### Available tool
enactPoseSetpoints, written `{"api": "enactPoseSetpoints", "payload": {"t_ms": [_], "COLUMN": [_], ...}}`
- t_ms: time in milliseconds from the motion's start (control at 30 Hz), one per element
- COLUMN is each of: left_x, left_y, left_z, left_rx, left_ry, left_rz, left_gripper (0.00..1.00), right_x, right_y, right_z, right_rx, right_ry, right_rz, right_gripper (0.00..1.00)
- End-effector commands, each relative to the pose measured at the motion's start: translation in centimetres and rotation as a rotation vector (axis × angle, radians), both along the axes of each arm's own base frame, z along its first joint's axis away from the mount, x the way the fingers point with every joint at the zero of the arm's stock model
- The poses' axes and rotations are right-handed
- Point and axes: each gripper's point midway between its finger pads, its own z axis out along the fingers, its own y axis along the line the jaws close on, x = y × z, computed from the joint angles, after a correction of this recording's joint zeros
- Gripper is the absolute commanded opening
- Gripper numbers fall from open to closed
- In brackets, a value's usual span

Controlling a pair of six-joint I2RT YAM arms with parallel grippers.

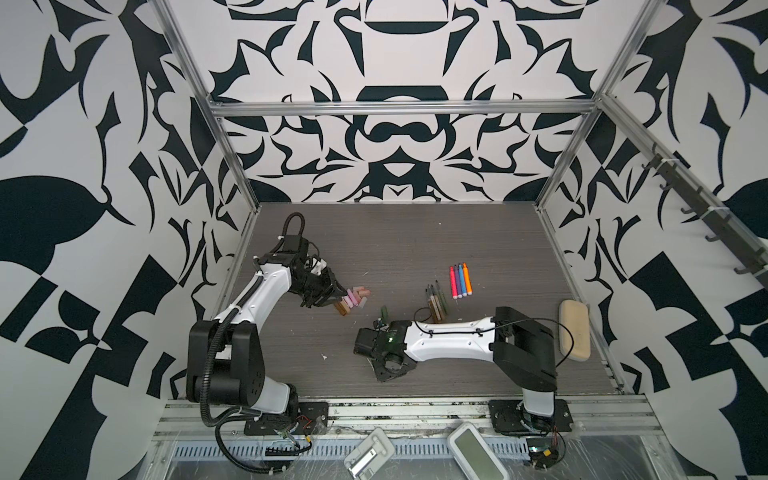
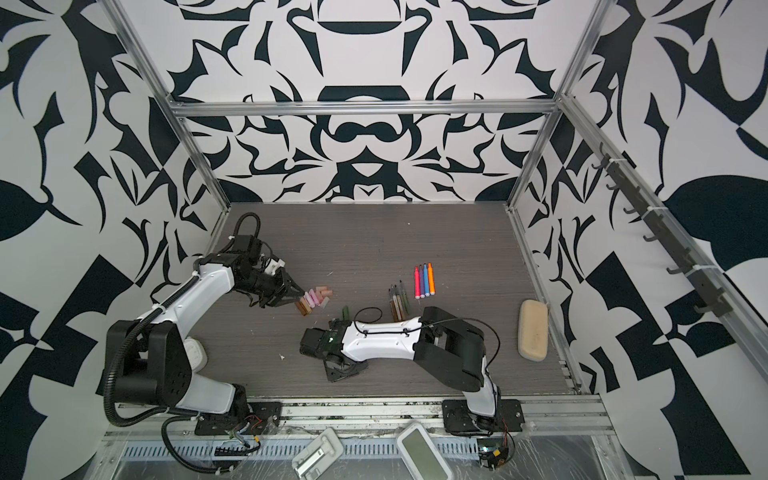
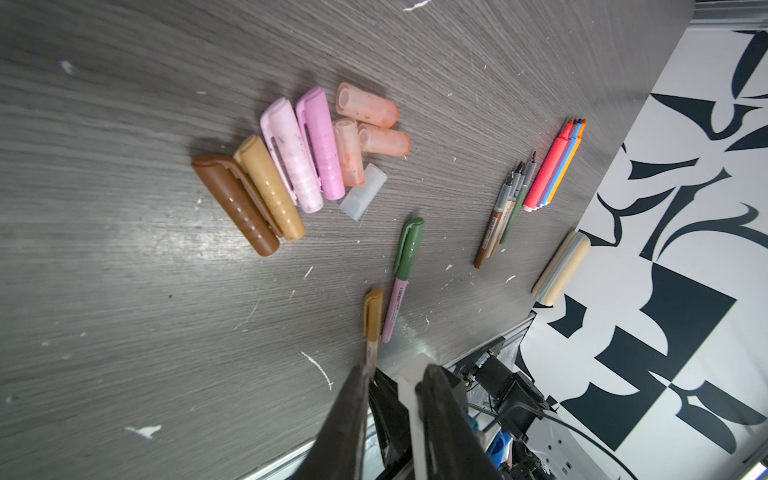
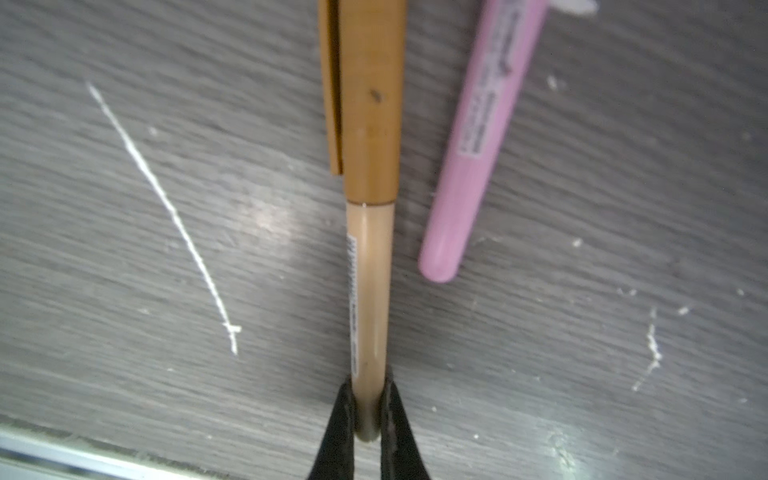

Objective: Open the pen caps
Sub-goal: 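Lift the gold-capped pen toward the left gripper while the left arm reaches over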

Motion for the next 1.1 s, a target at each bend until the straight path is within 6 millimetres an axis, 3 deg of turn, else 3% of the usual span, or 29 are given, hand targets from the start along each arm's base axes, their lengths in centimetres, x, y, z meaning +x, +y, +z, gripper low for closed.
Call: {"api": "enactPoseSetpoints", "payload": {"t_ms": [0, 167, 333, 500, 833, 933, 1067], "left_x": [-1.3, -1.4, -2.2, -2.8, -2.6, -2.5, -2.2], "left_y": [-0.4, -1.9, -3.8, -5.6, -9.1, -9.7, -10.4], "left_z": [-0.1, -0.8, -2.0, -3.0, -3.4, -3.3, -3.0], "left_rx": [-0.036, -0.046, -0.033, -0.021, -0.028, -0.032, -0.043], "left_ry": [0.053, 0.062, 0.098, 0.127, 0.135, 0.131, 0.127], "left_rz": [0.014, -0.009, -0.056, -0.109, -0.184, -0.196, -0.209], "left_gripper": [0.3, 0.35, 0.38, 0.39, 0.39, 0.3, 0.04], "right_x": [0.5, 0.9, 1.9, 3.4, 5.9, 6.1, 6.3], "right_y": [2.3, 3.6, 3.6, 2.6, -0.1, -0.5, -0.8], "right_z": [1.7, 4.6, 6.9, 8.8, 10.4, 10.6, 10.8], "right_rx": [0.068, 0.192, 0.272, 0.322, 0.346, 0.356, 0.37], "right_ry": [-0.025, 0.0, 0.034, 0.031, 0.007, 0.008, 0.008], "right_rz": [0.123, 0.173, 0.167, 0.126, 0.042, 0.03, 0.021], "right_gripper": [0.0, 0.0, 0.0, 0.0, 0.0, 0.0, 0.0]}}
